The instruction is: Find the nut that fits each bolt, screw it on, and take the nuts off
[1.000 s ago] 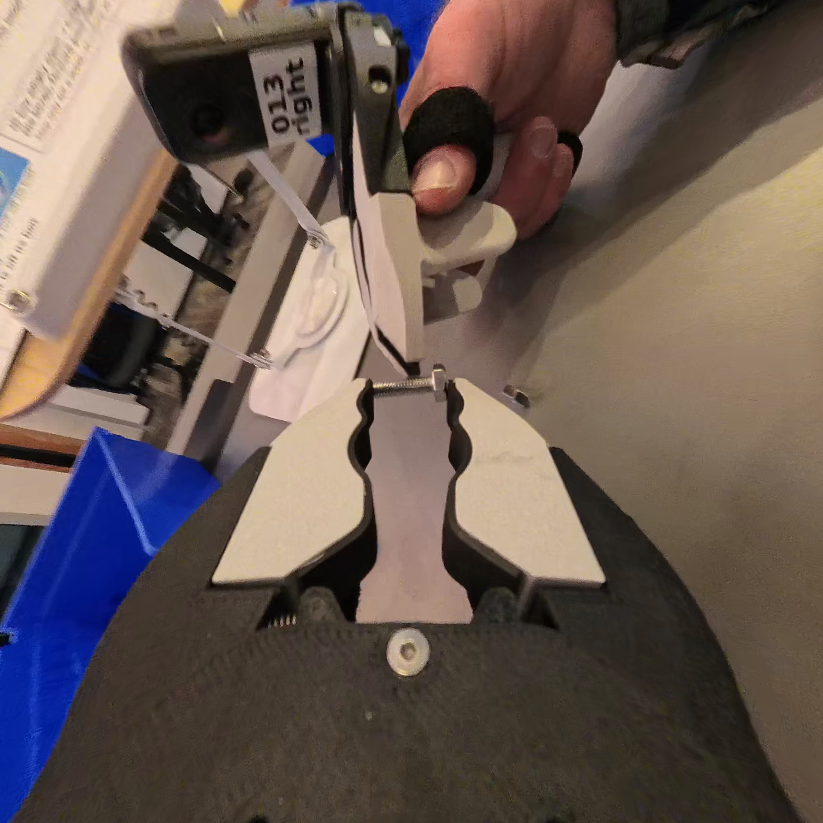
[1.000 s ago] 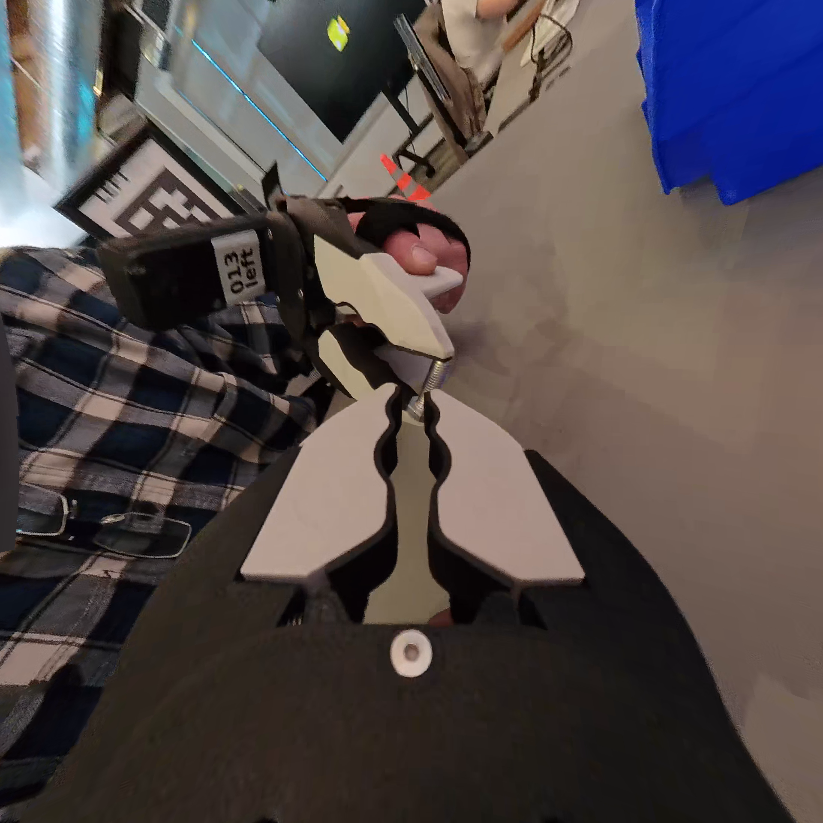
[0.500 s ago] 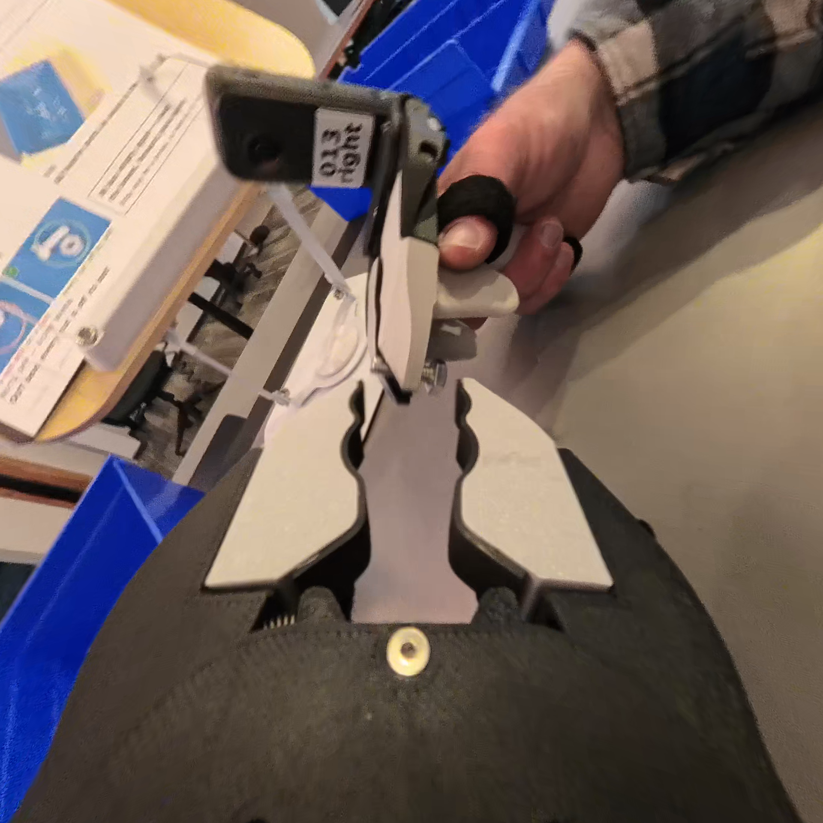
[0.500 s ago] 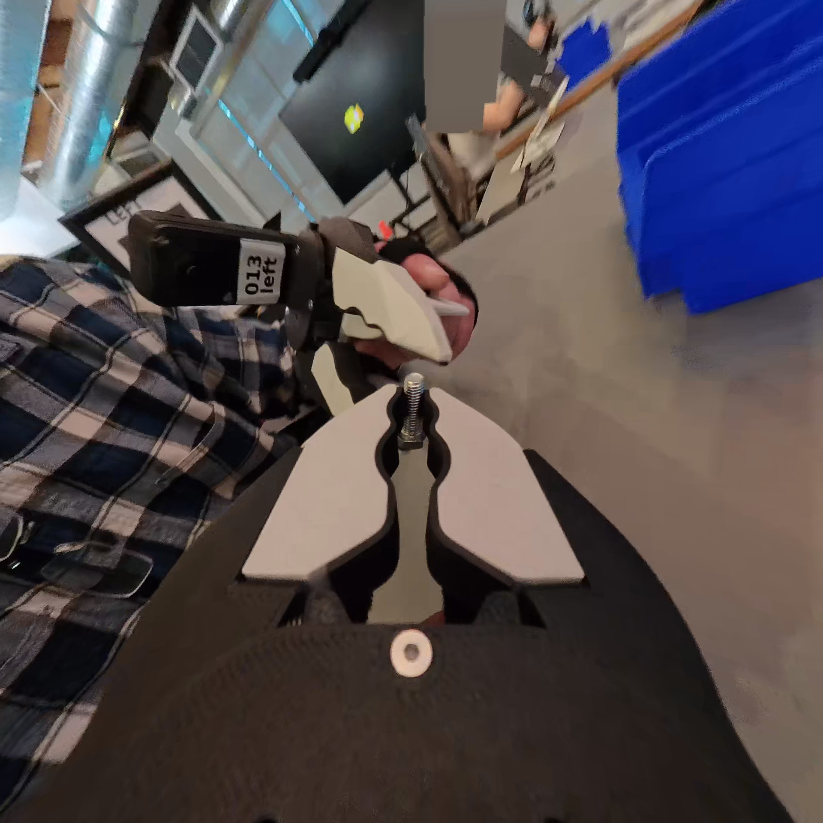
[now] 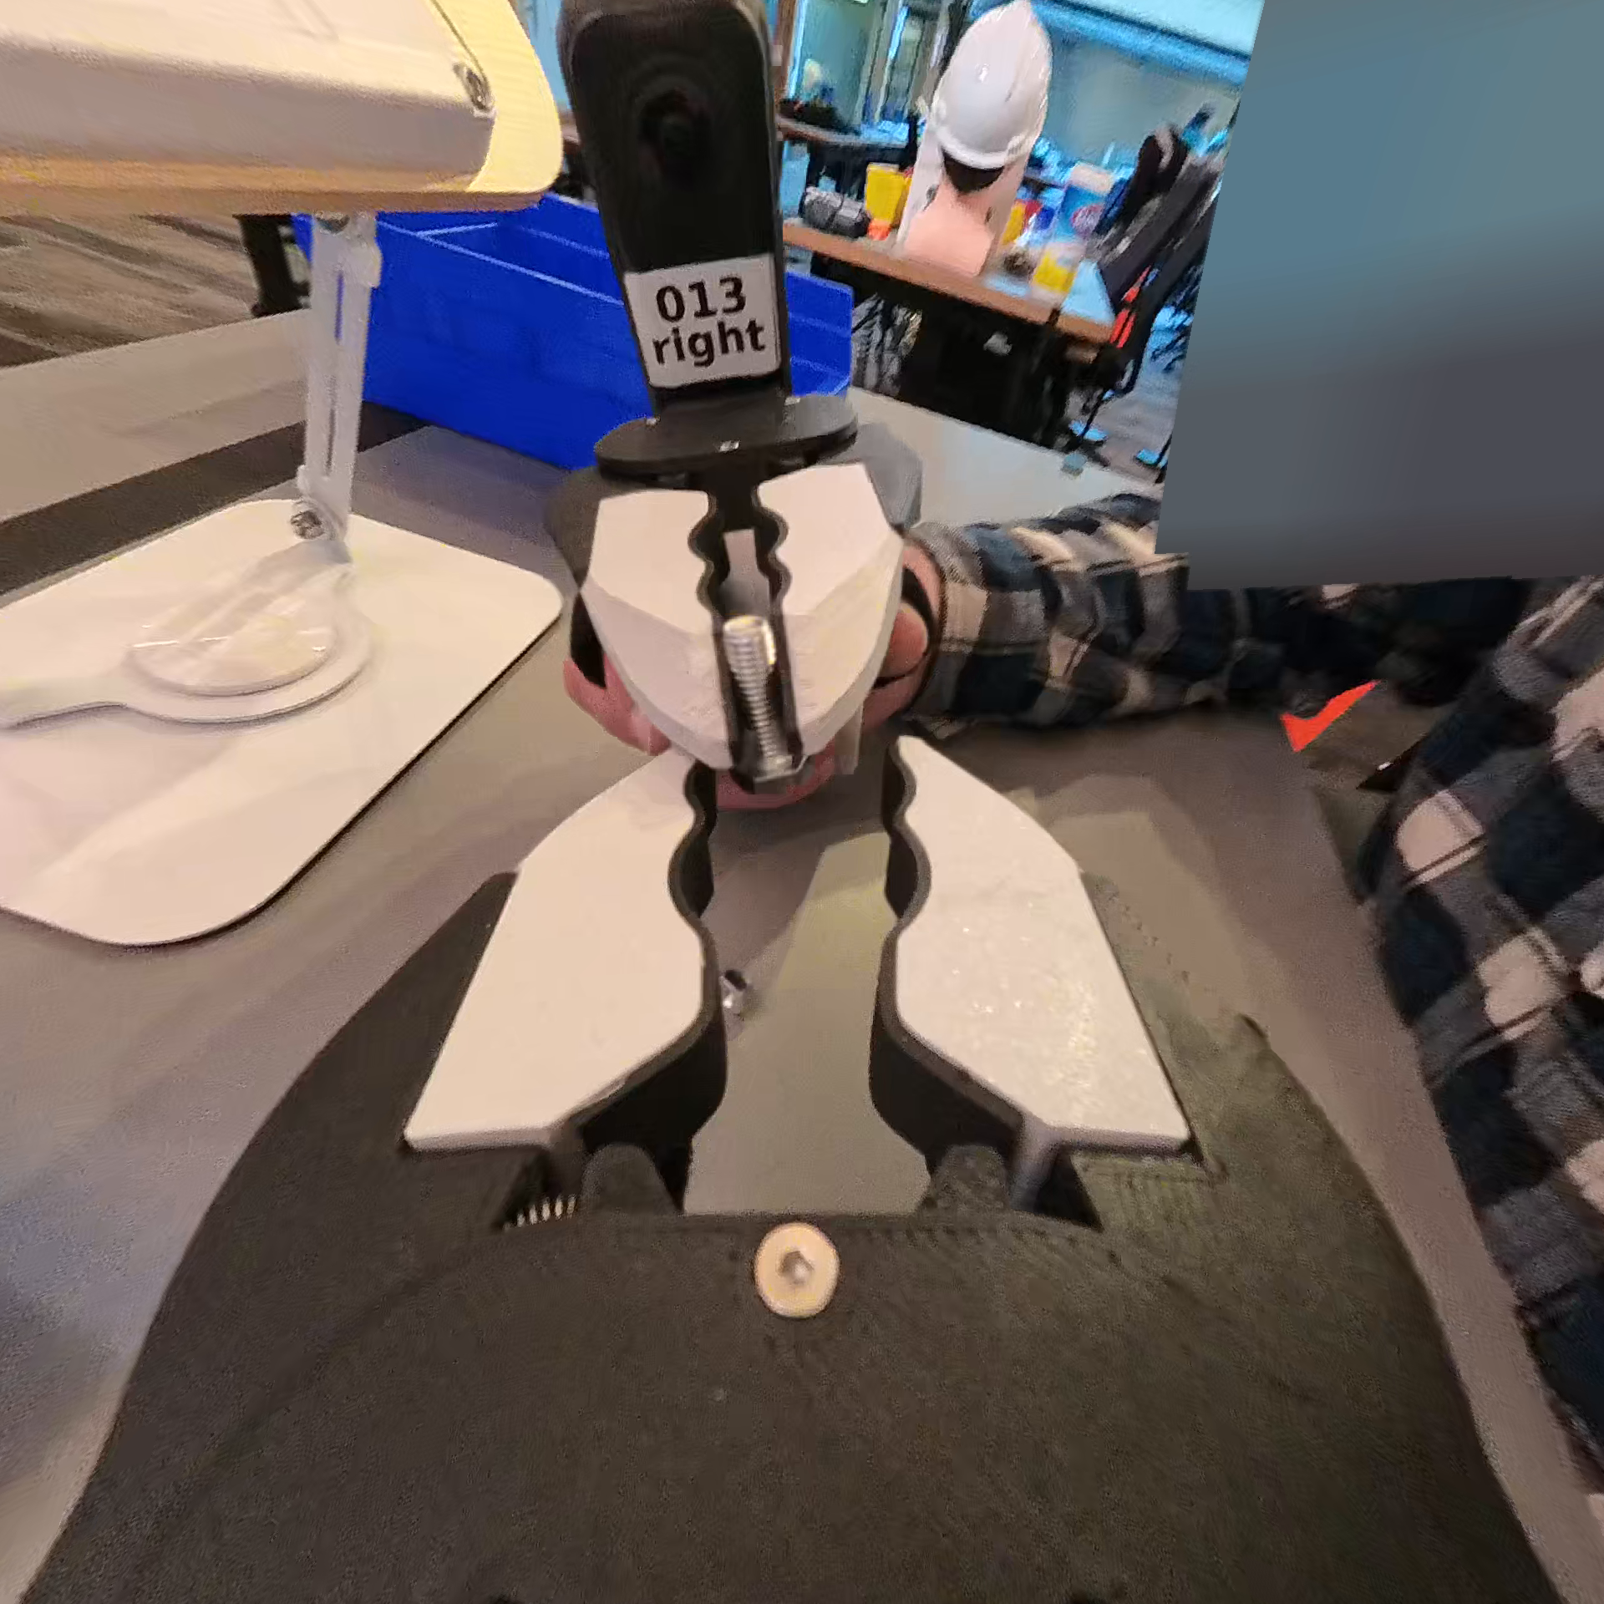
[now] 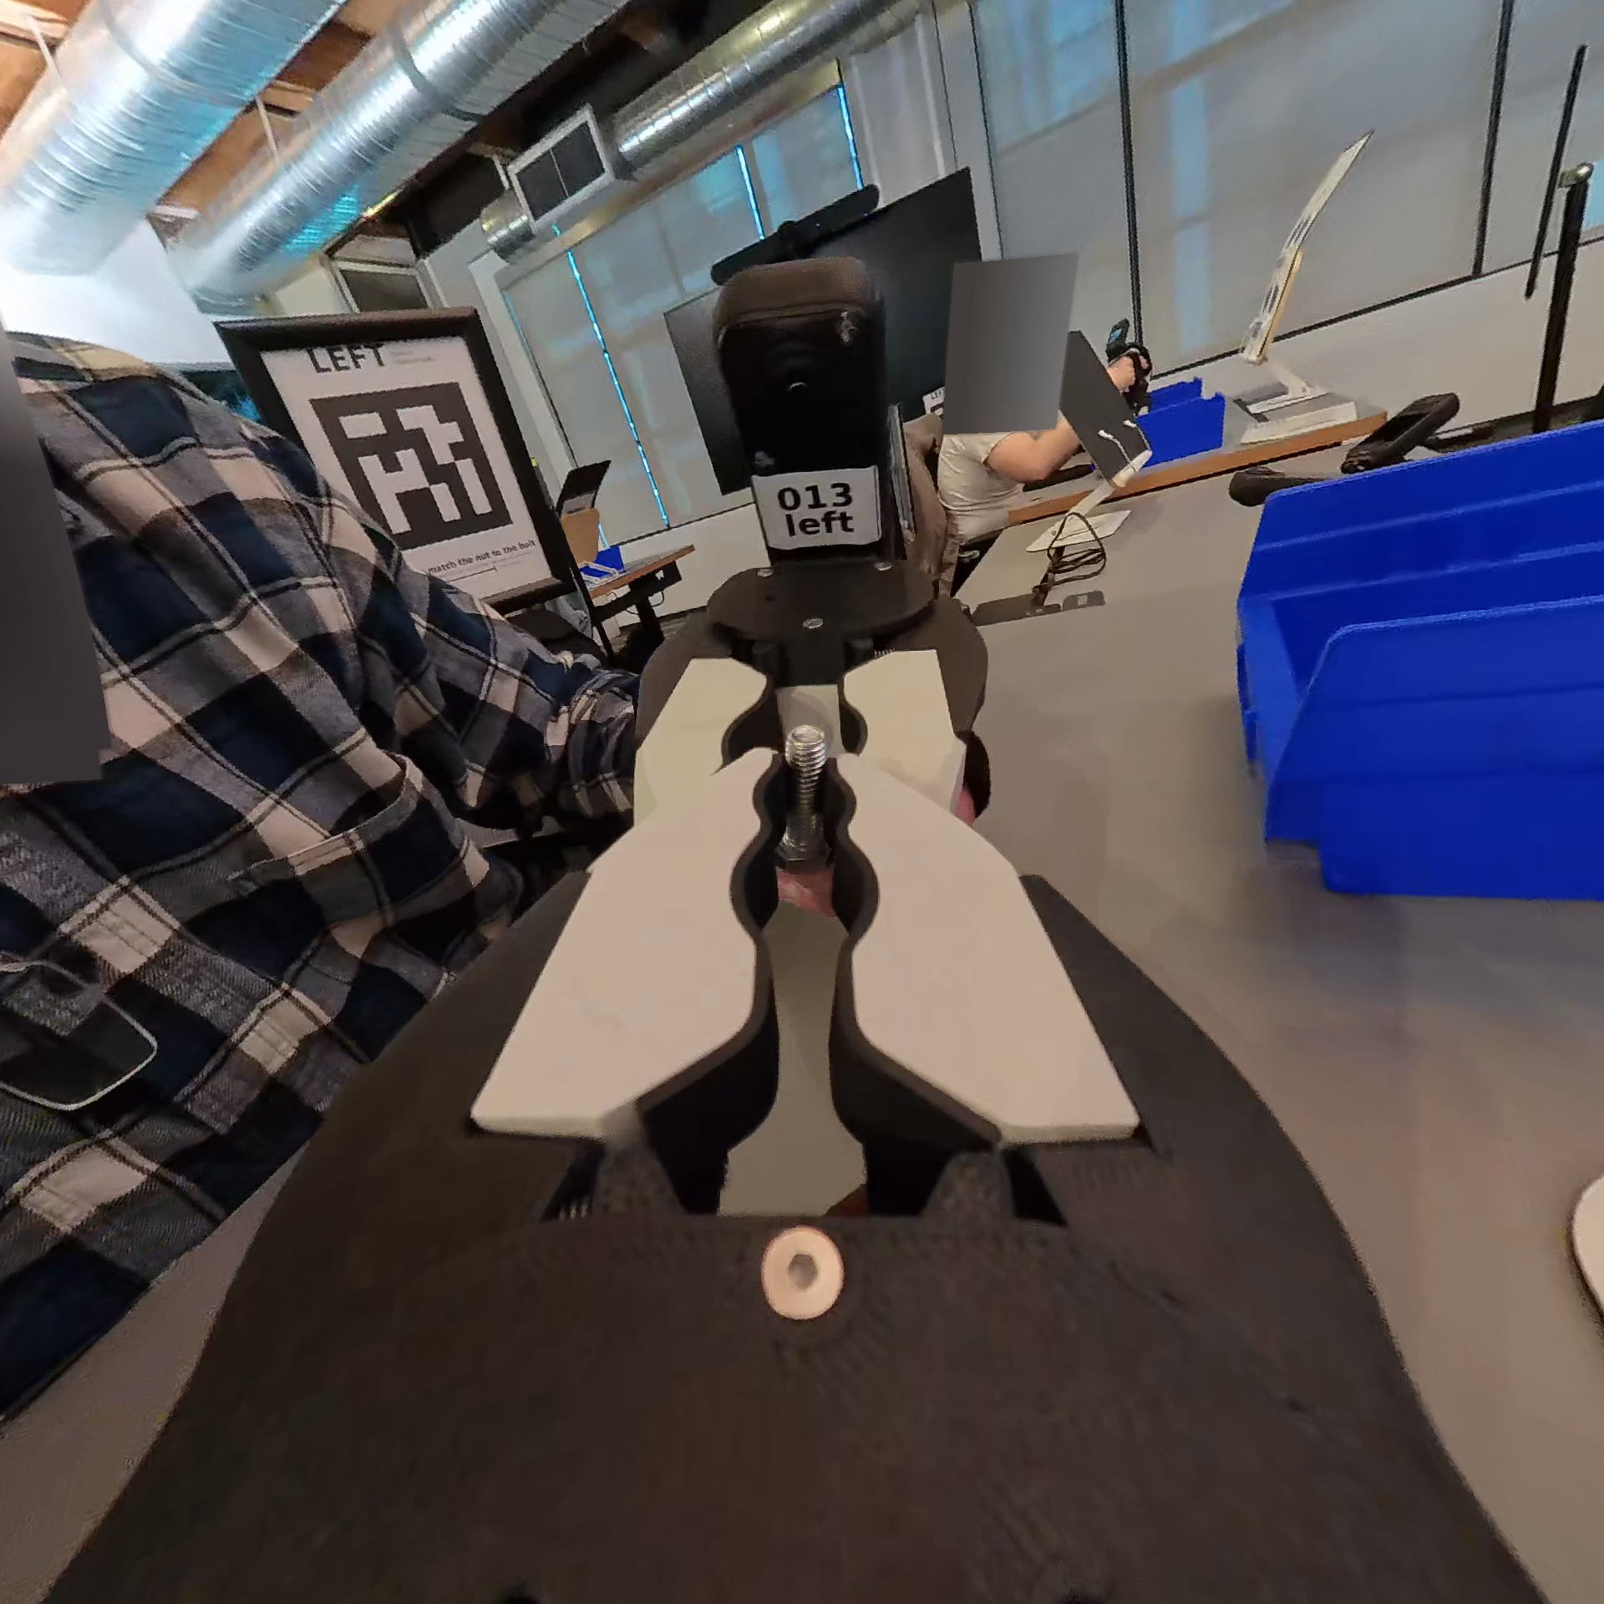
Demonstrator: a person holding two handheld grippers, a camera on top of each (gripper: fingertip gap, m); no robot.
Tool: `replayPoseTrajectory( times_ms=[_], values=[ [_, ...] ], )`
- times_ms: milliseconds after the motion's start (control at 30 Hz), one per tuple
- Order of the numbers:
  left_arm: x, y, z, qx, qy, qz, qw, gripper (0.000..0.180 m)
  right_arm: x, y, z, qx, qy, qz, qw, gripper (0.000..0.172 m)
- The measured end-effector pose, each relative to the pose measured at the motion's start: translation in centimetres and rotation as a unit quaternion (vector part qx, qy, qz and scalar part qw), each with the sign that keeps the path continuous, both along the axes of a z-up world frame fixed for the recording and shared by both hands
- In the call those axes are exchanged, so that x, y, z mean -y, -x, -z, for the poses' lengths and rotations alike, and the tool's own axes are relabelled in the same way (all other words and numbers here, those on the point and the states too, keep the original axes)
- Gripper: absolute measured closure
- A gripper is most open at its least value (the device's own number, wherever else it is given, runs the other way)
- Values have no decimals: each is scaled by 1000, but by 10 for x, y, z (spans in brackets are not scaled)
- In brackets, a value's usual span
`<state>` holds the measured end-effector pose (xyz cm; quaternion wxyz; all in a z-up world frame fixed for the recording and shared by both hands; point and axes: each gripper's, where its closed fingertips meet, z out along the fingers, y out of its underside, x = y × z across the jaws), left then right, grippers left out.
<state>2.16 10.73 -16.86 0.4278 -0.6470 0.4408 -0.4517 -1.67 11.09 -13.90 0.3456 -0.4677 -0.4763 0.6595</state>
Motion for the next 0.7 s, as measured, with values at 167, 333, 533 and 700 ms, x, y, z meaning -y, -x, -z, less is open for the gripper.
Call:
replayPoseTrajectory(
  times_ms=[167, 333, 533, 700],
  values=[
    [5, -1, -11, 45, 28, 26, 998, 153, 5, -2, -5, -23, -2, -13, 1000, 164],
    [7, -1, -13, 62, 35, 37, 997, 165, 12, -3, -8, -40, -6, -27, 999, 164],
    [8, -1, -15, 62, 19, 40, 997, 166, 13, -4, -11, -49, -5, -27, 998, 164],
    [5, 12, -11, 29, -14, 38, 999, 166, 3, -12, -16, -16, -22, -6, 1000, 143]
  ],
)
